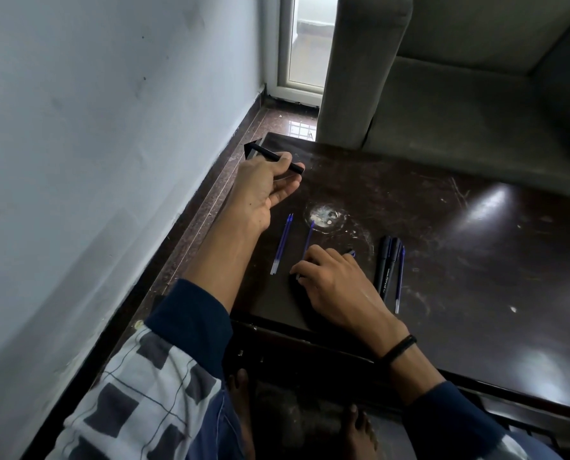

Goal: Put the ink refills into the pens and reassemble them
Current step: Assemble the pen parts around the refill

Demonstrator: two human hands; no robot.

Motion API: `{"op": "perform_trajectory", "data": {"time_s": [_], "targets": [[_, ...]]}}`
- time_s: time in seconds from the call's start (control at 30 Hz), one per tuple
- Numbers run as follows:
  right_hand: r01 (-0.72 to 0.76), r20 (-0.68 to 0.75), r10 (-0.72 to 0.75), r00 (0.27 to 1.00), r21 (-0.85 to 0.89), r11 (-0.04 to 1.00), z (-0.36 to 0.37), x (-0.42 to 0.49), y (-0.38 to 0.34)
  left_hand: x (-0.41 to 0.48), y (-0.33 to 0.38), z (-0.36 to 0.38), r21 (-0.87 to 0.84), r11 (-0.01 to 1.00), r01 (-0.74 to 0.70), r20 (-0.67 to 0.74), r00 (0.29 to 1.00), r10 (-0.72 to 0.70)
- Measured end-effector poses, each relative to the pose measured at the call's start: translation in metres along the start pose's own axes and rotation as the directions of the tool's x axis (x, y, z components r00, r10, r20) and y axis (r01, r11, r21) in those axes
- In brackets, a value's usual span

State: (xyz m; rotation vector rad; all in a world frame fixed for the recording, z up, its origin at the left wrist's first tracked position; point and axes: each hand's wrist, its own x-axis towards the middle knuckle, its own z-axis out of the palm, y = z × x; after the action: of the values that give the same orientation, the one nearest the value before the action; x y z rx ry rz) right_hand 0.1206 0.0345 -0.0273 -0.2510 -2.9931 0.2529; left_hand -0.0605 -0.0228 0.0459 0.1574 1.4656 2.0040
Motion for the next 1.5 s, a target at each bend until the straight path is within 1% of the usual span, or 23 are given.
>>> {"op": "perform_trajectory", "data": {"time_s": [0.07, 0.17, 0.27, 0.37, 0.43, 0.47, 0.53, 0.6, 0.67, 0.73, 0.83, 0.87, 0.9, 1.03, 1.17, 1.3, 1.5], "targets": [[-0.007, -0.029, 0.006, 1.000, -0.019, 1.000, 0.004, 0.001, 0.002, 0.000, 0.000, 0.000, 0.001, 1.000, -0.001, 0.002, 1.000, 0.001], [-0.018, -0.023, 0.017, 1.000, -0.040, 0.999, 0.006, 0.003, 0.004, 0.000, 0.000, 0.000, 0.005, 1.000, 0.000, 0.008, 1.000, 0.000], [-0.011, -0.062, 0.010, 0.998, -0.027, 1.000, 0.005, 0.001, 0.004, 0.000, -0.001, 0.000, 0.012, 1.000, -0.001, 0.012, 1.000, 0.001], [0.001, -0.078, -0.006, 0.997, -0.057, 0.998, 0.005, -0.001, 0.002, -0.001, -0.001, 0.000, 0.013, 1.000, -0.002, 0.020, 1.000, 0.002], [0.002, -0.122, -0.007, 0.992, -0.039, 0.999, 0.002, -0.001, 0.000, -0.001, -0.001, 0.000, 0.006, 1.000, 0.005, 0.027, 1.000, -0.006], [-0.003, -0.163, 0.005, 0.987, 0.008, 1.000, -0.002, -0.001, -0.001, -0.002, -0.001, 0.001, -0.002, 1.000, 0.012, 0.034, 0.999, -0.012], [-0.023, -0.263, 0.063, 0.963, 0.154, 0.988, -0.012, 0.002, -0.004, -0.002, -0.002, 0.003, -0.004, 1.000, 0.024, 0.054, 0.998, -0.024], [-0.057, -0.354, 0.172, 0.919, 0.313, 0.948, -0.021, 0.004, -0.002, -0.003, -0.003, 0.006, 0.005, 0.999, 0.034, 0.075, 0.997, -0.034], [-0.116, -0.392, 0.294, 0.872, 0.418, 0.901, -0.024, 0.006, 0.005, -0.004, -0.005, 0.009, 0.023, 0.999, 0.042, 0.108, 0.993, -0.044], [-0.182, -0.383, 0.414, 0.826, 0.515, 0.838, -0.028, 0.006, 0.013, -0.006, -0.007, 0.013, 0.051, 0.997, 0.057, 0.149, 0.987, -0.064], [-0.255, -0.275, 0.602, 0.750, 0.719, 0.646, -0.037, 0.005, 0.019, -0.012, -0.010, 0.018, 0.112, 0.990, 0.089, 0.223, 0.968, -0.112], [-0.263, -0.250, 0.637, 0.729, 0.757, 0.598, -0.039, 0.005, 0.020, -0.014, -0.012, 0.020, 0.139, 0.986, 0.097, 0.252, 0.959, -0.130], [-0.267, -0.240, 0.658, 0.713, 0.776, 0.572, -0.042, 0.005, 0.022, -0.016, -0.014, 0.022, 0.168, 0.980, 0.103, 0.278, 0.949, -0.147], [-0.283, -0.214, 0.682, 0.699, 0.794, 0.539, -0.044, 0.004, 0.024, -0.024, -0.020, 0.028, 0.246, 0.963, 0.108, 0.350, 0.917, -0.192], [-0.301, -0.185, 0.694, 0.696, 0.802, 0.516, -0.046, 0.004, 0.025, -0.025, -0.020, 0.029, 0.249, 0.962, 0.113, 0.345, 0.918, -0.197], [-0.287, -0.190, 0.680, 0.709, 0.803, 0.523, -0.048, 0.004, 0.022, -0.024, -0.021, 0.028, 0.264, 0.958, 0.113, 0.344, 0.917, -0.203], [-0.274, -0.186, 0.688, 0.702, 0.821, 0.501, -0.049, 0.004, 0.021, -0.024, -0.022, 0.028, 0.272, 0.957, 0.098, 0.358, 0.913, -0.195]]}}
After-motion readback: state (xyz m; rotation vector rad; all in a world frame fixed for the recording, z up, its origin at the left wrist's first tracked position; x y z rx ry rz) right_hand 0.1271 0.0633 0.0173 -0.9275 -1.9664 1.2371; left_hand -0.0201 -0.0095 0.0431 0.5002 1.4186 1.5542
